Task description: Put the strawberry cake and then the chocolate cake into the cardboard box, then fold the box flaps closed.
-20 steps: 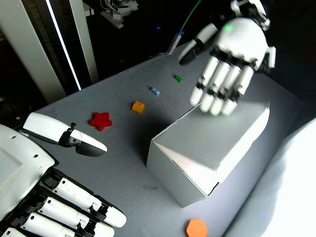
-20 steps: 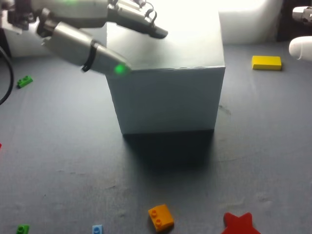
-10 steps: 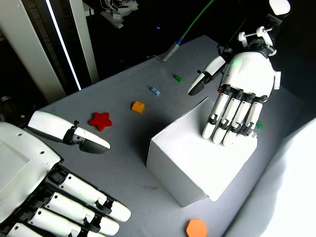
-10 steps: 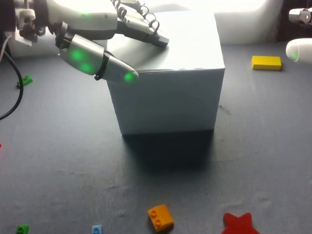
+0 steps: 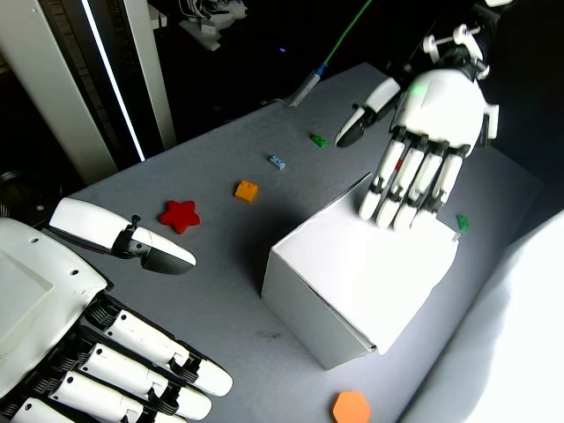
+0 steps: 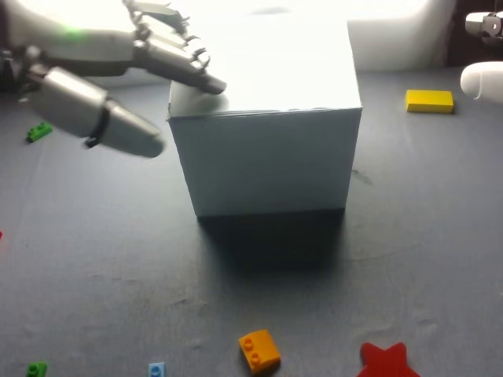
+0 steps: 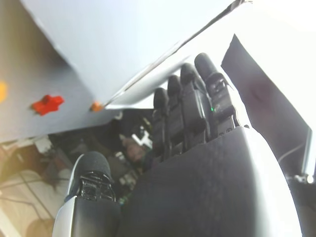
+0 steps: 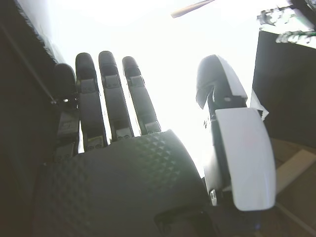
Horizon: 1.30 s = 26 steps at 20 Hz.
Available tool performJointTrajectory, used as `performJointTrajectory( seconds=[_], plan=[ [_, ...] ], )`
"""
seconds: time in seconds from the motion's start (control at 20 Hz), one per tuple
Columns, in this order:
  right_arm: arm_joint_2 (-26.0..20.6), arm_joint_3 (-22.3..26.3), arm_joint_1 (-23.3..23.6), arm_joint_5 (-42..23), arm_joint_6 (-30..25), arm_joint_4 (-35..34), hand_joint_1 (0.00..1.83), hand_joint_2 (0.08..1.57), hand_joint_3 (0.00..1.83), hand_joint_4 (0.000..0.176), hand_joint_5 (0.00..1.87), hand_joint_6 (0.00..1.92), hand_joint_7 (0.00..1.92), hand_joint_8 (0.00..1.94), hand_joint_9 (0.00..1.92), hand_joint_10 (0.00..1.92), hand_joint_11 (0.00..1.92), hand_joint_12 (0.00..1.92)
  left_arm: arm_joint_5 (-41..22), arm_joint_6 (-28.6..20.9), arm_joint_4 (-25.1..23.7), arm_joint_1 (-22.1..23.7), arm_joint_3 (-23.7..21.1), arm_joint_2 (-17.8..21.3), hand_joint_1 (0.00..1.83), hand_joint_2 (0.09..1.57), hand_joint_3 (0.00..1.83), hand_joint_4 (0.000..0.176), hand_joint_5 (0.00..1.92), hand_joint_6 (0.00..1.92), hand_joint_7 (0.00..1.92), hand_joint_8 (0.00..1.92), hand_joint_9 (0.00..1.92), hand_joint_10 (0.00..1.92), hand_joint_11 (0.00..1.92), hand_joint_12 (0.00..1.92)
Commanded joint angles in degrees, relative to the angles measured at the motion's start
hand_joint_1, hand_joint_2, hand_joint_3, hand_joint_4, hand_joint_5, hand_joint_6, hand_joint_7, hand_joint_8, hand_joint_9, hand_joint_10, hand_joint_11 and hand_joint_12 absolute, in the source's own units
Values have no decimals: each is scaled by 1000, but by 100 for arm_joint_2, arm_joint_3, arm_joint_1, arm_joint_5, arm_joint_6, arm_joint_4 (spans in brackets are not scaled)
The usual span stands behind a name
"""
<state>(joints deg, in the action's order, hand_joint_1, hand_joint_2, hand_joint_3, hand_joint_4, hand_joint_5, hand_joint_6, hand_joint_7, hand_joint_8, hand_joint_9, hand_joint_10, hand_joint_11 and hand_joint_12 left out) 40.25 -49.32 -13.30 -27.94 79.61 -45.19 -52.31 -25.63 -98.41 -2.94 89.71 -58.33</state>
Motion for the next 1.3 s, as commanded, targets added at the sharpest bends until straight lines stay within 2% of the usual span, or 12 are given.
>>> performJointTrajectory(
  seconds=[0.0,0.25,0.35,0.45,0.5,0.55,0.65,0.75,0.85,0.95,1.05,1.25],
  plan=[
    [-81,-11,56,-542,-7,186,77,1231,0,0,234,0,333,0,364,0,0,1140,-59,-29,397,69,-64,143,0,1212,0,0,292,7,326,4,335,3,0,916],
    [-83,-10,27,-510,-2,478,51,1224,0,0,230,2,327,2,358,4,0,1112,-75,-128,239,-32,-565,882,0,1210,0,0,312,8,358,11,381,16,30,957],
    [-82,-10,-5,-424,-2,684,87,1208,0,0,274,17,364,12,383,13,0,1132,-102,-167,212,-152,-768,1171,14,1202,0,0,382,6,495,7,526,20,136,1032],
    [-81,-10,-11,-214,-21,881,112,1190,0,0,535,82,669,78,612,108,0,1244,-111,-178,206,-359,-1027,1448,150,1200,0,0,585,30,737,29,737,60,205,1180],
    [-80,-10,-34,-153,-94,1040,140,1178,2,0,707,108,830,120,625,425,3,1475,-118,-180,206,-466,-1142,1559,237,1189,1,0,769,36,868,55,791,178,191,1382],
    [-77,-9,-110,-119,-267,1384,218,1173,1,0,805,139,910,173,559,793,39,1643,-127,-183,207,-629,-1299,1707,267,1196,0,0,870,49,935,87,713,492,168,1535],
    [-77,-11,-281,-288,-790,2398,221,1225,6,0,868,496,913,813,607,1422,278,1903,-127,-201,210,-832,-1561,1938,351,1230,4,0,962,474,987,592,669,1089,267,1669],
    [-69,-13,-428,-526,-1138,3084,116,1273,7,0,901,781,1008,983,766,1501,416,1918,-131,-212,215,-851,-1810,2142,303,1278,5,0,810,1024,989,1011,742,1457,348,1795],
    [-11,-14,-525,-521,-1241,3527,110,1406,20,0,966,1179,1147,1393,1040,1785,866,1921,-228,-241,214,-858,-2159,2405,265,1336,9,0,883,1406,1060,1488,934,1826,700,1916],
    [49,-13,-586,-392,-1241,3616,208,1473,15,0,1054,1567,1228,1670,1204,1909,1185,1921,-406,-379,53,-854,-2531,2697,245,1385,10,0,1021,1641,1128,1688,1083,1884,994,1921],
    [84,-12,-585,-273,-1241,3616,406,1470,2,0,1116,1824,1291,1912,1303,1921,1341,1921,-547,-499,-22,-804,-2712,2888,284,1452,15,0,996,1823,1152,1799,1153,1920,1096,1921],
    [174,-8,-596,-4,-1226,3616,301,1526,20,0,1110,1921,1326,1941,1384,1921,1419,1921,-786,-716,-248,-425,-2680,2994,323,1506,10,0,966,1920,1130,1919,1175,1921,1156,1921]
  ],
)
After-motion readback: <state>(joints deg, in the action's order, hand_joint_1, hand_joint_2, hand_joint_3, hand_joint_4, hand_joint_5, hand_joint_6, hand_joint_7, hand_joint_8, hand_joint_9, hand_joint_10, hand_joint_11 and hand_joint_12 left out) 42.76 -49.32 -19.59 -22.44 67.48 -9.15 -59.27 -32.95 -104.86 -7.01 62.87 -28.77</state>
